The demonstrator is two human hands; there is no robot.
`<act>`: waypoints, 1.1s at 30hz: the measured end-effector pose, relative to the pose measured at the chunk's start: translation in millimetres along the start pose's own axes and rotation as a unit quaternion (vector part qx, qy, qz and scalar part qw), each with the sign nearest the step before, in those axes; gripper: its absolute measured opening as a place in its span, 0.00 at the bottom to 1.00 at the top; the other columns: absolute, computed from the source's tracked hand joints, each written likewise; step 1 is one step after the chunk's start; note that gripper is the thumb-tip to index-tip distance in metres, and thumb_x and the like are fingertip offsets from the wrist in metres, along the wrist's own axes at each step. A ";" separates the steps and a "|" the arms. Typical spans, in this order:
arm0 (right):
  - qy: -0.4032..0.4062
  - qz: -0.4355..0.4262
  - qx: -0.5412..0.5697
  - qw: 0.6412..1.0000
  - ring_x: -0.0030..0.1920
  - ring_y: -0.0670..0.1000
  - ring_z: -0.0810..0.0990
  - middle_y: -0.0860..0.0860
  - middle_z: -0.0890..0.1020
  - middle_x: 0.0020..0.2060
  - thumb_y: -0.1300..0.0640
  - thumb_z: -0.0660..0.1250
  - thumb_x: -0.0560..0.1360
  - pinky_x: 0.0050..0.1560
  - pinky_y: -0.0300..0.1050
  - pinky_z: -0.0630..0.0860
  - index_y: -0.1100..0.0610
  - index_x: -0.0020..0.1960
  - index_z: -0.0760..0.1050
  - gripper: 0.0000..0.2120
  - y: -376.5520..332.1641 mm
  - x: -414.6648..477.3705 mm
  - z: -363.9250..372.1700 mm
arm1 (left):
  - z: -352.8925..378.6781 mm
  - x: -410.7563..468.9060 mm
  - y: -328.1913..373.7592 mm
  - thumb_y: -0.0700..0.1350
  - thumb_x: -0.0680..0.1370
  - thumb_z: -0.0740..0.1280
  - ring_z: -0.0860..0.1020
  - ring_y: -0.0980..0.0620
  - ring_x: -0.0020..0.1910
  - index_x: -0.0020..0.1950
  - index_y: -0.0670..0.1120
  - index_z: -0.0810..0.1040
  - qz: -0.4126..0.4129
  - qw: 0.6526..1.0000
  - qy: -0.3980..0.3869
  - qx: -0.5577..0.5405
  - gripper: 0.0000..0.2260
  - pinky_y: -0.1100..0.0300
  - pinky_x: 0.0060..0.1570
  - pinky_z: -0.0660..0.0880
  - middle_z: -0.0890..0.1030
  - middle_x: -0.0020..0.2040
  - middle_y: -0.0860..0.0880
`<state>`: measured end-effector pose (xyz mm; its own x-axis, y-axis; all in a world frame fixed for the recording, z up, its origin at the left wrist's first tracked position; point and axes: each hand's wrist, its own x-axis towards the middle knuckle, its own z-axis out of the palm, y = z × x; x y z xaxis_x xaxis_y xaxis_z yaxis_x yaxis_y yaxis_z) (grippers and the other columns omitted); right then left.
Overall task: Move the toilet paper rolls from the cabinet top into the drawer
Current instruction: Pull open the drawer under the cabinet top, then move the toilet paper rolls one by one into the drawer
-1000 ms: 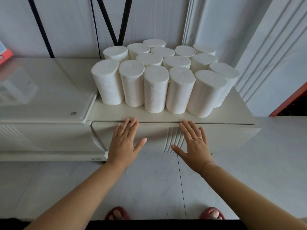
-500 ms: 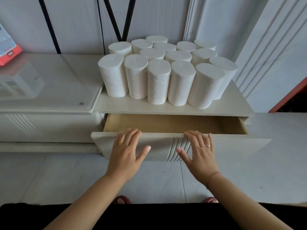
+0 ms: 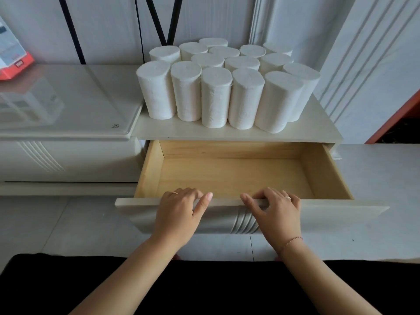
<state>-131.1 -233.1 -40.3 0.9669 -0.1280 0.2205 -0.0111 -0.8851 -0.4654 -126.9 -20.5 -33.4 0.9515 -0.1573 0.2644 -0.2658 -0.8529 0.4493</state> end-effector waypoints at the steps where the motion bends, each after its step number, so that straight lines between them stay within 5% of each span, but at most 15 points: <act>1: 0.002 0.007 0.008 1.000 0.43 0.47 0.75 0.41 0.77 0.33 0.27 0.50 0.68 0.53 0.38 0.53 0.48 0.36 0.74 0.27 0.0 -3.1 -1.4 | -0.4 -4.9 1.1 0.61 0.77 0.48 0.76 0.48 0.37 0.39 0.48 0.77 0.002 1.000 0.007 -0.008 0.24 0.56 0.42 0.65 0.79 0.35 0.53; 14: -0.036 0.013 0.043 0.998 0.38 0.48 0.72 0.44 0.72 0.26 0.28 0.44 0.68 0.46 0.44 0.57 0.49 0.28 0.66 0.28 0.1 -38.0 -20.4 | -6.8 -40.4 15.5 0.61 0.78 0.50 0.66 0.53 0.26 0.31 0.51 0.65 -0.006 0.999 0.011 -0.030 0.20 0.65 0.33 0.57 0.63 0.24 0.56; 19: -0.059 0.011 0.008 0.998 0.43 0.51 0.76 0.47 0.80 0.33 0.29 0.40 0.68 0.46 0.45 0.59 0.55 0.34 0.76 0.37 4.1 -45.0 -23.9 | -6.6 -44.6 14.3 0.63 0.77 0.47 0.67 0.49 0.26 0.28 0.50 0.62 0.002 1.000 -0.007 -0.018 0.23 0.68 0.30 0.56 0.64 0.24 0.51; 26: -0.066 0.026 0.094 0.993 0.38 0.52 0.78 0.48 0.80 0.33 0.28 0.51 0.67 0.43 0.48 0.73 0.54 0.39 0.75 0.31 1.9 -16.9 -31.6 | -7.5 -33.6 5.7 0.66 0.77 0.45 0.69 0.52 0.26 0.29 0.51 0.61 0.028 0.999 -0.033 -0.014 0.25 0.65 0.27 0.56 0.65 0.23 0.52; 28: -0.022 0.017 0.141 0.990 0.49 0.50 0.78 0.49 0.80 0.47 0.34 0.61 0.70 0.52 0.47 0.74 0.55 0.52 0.76 0.26 6.4 15.1 -31.7 | -13.1 -21.5 1.5 0.66 0.77 0.45 0.73 0.57 0.30 0.34 0.56 0.70 0.051 0.998 -0.034 -0.034 0.23 0.67 0.33 0.64 0.73 0.29 0.58; 30: 0.010 0.026 0.187 0.982 0.58 0.49 0.74 0.51 0.76 0.58 0.42 0.68 0.73 0.59 0.44 0.71 0.57 0.64 0.70 0.26 12.8 56.2 -31.0 | -16.9 -5.1 -5.6 0.67 0.76 0.43 0.79 0.55 0.47 0.55 0.51 0.78 0.056 0.997 -0.047 -0.031 0.31 0.63 0.50 0.72 0.82 0.48 0.55; 33: 0.027 0.068 0.272 0.960 0.66 0.48 0.69 0.51 0.68 0.69 0.44 0.71 0.72 0.65 0.45 0.68 0.56 0.72 0.60 0.36 20.8 115.6 -26.9 | -19.2 22.6 -25.0 0.67 0.76 0.44 0.74 0.50 0.63 0.69 0.47 0.70 0.038 0.998 -0.057 -0.009 0.33 0.60 0.62 0.65 0.76 0.65 0.49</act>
<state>-26.4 -278.4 -1.4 0.9514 -0.2612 0.1629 0.0123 -0.4964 -0.8680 -101.8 6.8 -22.2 0.9397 -0.2774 0.2000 -0.3395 -0.8278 0.4466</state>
